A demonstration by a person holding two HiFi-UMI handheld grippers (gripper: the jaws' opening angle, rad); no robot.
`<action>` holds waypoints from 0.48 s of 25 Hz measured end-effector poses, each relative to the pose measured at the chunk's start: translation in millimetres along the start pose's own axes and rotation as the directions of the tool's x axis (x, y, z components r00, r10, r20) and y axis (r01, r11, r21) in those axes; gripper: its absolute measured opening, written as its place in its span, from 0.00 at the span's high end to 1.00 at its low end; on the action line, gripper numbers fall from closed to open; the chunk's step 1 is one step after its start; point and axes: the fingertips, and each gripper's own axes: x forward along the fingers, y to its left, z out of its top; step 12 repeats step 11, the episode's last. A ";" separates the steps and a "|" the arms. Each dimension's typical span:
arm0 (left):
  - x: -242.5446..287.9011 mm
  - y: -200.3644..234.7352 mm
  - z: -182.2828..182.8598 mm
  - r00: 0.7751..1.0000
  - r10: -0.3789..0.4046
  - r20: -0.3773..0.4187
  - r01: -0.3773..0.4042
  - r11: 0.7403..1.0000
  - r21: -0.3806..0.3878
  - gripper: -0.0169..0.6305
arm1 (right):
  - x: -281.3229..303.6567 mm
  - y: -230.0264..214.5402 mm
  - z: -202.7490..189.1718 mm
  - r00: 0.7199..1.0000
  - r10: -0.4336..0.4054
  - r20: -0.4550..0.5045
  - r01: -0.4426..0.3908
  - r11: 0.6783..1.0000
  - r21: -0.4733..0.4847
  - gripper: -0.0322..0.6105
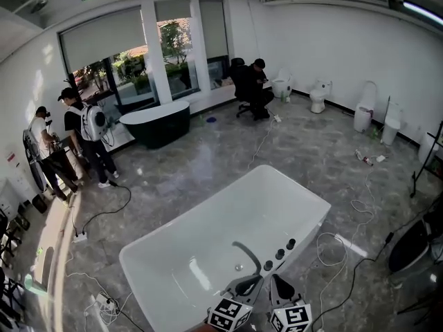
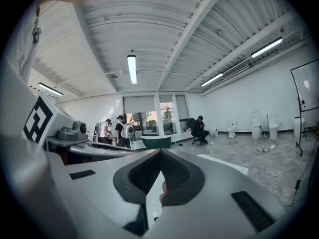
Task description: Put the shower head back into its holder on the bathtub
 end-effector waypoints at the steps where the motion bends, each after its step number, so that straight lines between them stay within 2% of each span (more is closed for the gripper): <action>1: -1.1 -0.9 1.0 1.000 0.003 0.005 -0.003 1.000 0.002 0.96 | -1.2 0.4 1.1 1.000 0.002 0.004 -0.002 1.000 -0.002 0.93; 12: -0.9 -14.5 8.1 1.000 0.017 0.011 -0.017 0.999 0.034 0.96 | -14.2 -2.7 8.6 1.000 0.019 0.016 -0.019 1.000 0.001 0.93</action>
